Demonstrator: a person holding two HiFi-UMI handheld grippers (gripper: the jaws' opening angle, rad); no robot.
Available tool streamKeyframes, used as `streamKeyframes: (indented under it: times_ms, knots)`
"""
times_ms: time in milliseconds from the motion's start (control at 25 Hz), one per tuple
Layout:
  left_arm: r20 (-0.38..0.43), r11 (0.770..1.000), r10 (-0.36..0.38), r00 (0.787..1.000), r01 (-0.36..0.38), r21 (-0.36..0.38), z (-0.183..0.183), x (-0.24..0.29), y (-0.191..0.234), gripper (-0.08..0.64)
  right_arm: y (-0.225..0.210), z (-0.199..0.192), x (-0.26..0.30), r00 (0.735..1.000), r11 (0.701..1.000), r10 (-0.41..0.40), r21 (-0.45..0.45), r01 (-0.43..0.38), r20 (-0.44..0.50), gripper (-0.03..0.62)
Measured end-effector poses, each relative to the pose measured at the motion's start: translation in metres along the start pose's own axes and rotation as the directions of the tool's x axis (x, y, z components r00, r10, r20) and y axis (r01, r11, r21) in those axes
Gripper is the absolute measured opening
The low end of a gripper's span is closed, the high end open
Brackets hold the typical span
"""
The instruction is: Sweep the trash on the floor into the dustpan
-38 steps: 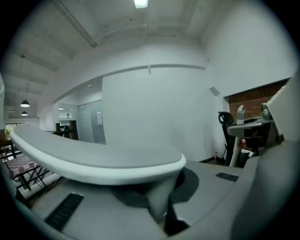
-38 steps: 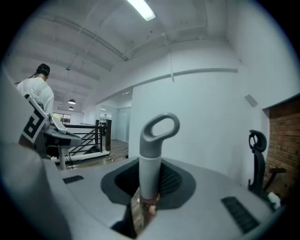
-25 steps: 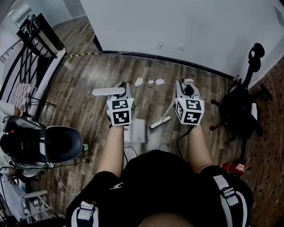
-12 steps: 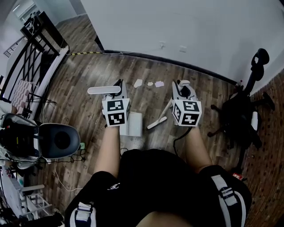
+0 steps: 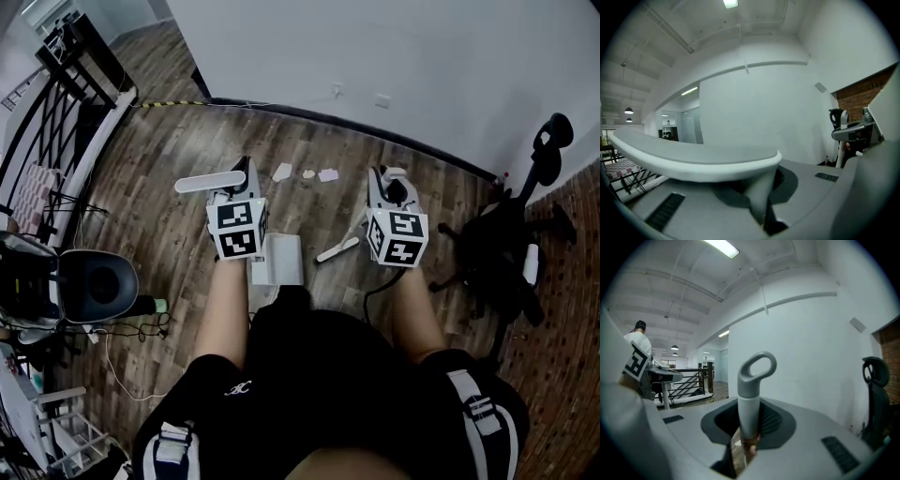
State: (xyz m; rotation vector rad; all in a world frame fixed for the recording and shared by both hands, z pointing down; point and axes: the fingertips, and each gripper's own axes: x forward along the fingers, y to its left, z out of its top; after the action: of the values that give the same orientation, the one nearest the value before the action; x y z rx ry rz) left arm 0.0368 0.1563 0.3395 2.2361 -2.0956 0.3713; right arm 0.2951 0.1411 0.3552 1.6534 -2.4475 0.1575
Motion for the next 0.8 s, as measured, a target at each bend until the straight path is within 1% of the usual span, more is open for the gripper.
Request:
streamKeyframes:
  times_ms: [120,240,400,560,680,800]
  knots:
    - [-0.004,1.0,0.003,1.0,-0.003,0.0,-0.007,0.027,0.008,0.011,-0.008,-0.002,0.022,1.0,1.0,-0.02,-0.015,0.02,-0.01,0.077]
    - [-0.03,1.0,-0.006,1.0,0.006,-0.008,-0.018,0.058,0.015,0.011,-0.017,-0.002,0.05,0.999,0.999,-0.042,-0.028,0.041,-0.029,0.077]
    - [-0.063,1.0,-0.01,0.998,0.008,-0.025,-0.027,0.103,0.041,0.009,-0.021,0.004,0.092,0.996,0.997,-0.068,-0.045,0.065,-0.059,0.077]
    - [-0.064,0.999,-0.037,0.997,0.035,-0.031,-0.024,0.143,0.065,0.009,-0.029,0.007,0.131,0.987,0.991,-0.135,-0.031,0.133,-0.083,0.077]
    - [-0.054,0.998,-0.057,0.997,0.056,-0.028,-0.019,0.173,0.083,0.009,-0.034,0.015,0.156,0.977,0.979,-0.203,-0.015,0.202,-0.063,0.077]
    - [-0.04,0.998,-0.066,0.997,0.065,-0.025,-0.016,0.202,0.107,0.009,-0.035,0.022,0.181,0.971,0.972,-0.235,-0.005,0.235,-0.054,0.077]
